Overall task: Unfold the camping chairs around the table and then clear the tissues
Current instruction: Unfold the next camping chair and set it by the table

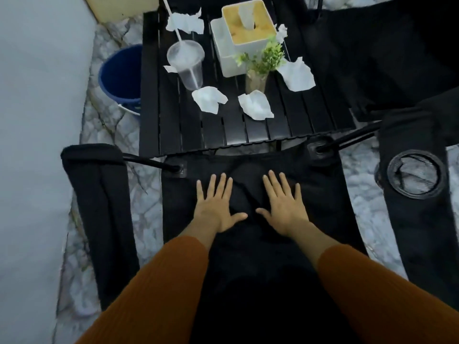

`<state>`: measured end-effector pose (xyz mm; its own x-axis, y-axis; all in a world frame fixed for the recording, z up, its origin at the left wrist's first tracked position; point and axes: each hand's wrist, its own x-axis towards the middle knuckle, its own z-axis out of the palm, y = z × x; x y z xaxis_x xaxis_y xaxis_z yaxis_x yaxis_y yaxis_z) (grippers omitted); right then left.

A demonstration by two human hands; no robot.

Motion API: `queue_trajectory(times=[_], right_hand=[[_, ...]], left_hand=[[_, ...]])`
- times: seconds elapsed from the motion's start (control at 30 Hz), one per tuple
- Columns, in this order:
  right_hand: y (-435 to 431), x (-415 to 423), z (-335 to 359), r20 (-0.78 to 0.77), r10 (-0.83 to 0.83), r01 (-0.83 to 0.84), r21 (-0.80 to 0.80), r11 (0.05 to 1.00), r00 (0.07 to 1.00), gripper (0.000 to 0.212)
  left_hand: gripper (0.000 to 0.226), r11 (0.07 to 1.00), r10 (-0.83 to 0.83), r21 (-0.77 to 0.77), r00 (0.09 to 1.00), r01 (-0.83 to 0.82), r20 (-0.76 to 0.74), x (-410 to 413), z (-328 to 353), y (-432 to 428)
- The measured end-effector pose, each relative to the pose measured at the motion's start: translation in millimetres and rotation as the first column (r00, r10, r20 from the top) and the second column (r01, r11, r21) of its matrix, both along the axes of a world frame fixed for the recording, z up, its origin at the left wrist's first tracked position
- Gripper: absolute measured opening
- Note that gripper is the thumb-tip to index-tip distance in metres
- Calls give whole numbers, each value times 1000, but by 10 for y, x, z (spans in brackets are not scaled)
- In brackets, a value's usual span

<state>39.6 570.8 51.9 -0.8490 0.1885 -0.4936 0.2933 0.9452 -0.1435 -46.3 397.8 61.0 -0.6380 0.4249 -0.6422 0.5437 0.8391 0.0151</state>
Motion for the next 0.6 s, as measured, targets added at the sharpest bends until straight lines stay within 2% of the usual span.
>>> queue_trajectory(times=[0.1,0.17,0.23,0.3,0.37,0.4,0.53,0.6], right_hand=[[51,-3,-373,196,15,-16,1,1000,981,98],[78,2,-466,237,26,-25,-6,1000,971,99],[73,50,-440,205,29,-23,-28,999,978,98],[52,187,-396,102,5,-2,-30,1000,995,95],[22,381,-362,13,-18,18,-2,1000,1000,92],[22,494,-363,20,-29,29,3,1000,999,91],[94,820,-451,259,-27,29,-4,1000,965,92],[130,818,-404,304,-8,19,-35,999,953,93]], left_hand=[[114,993,12,-117,999,-8,33,-50,-279,61],[115,990,-5,-141,1000,5,0,-67,-357,59],[109,999,-18,-35,998,16,-62,6,-369,0],[102,992,-21,120,992,36,-123,196,-379,-104],[96,982,-29,179,990,53,-137,441,-406,-242],[93,984,-23,173,992,44,-121,563,-437,-314],[86,994,54,97,998,-50,-37,815,-572,-455],[87,996,44,75,999,-42,-23,794,-551,-426]])
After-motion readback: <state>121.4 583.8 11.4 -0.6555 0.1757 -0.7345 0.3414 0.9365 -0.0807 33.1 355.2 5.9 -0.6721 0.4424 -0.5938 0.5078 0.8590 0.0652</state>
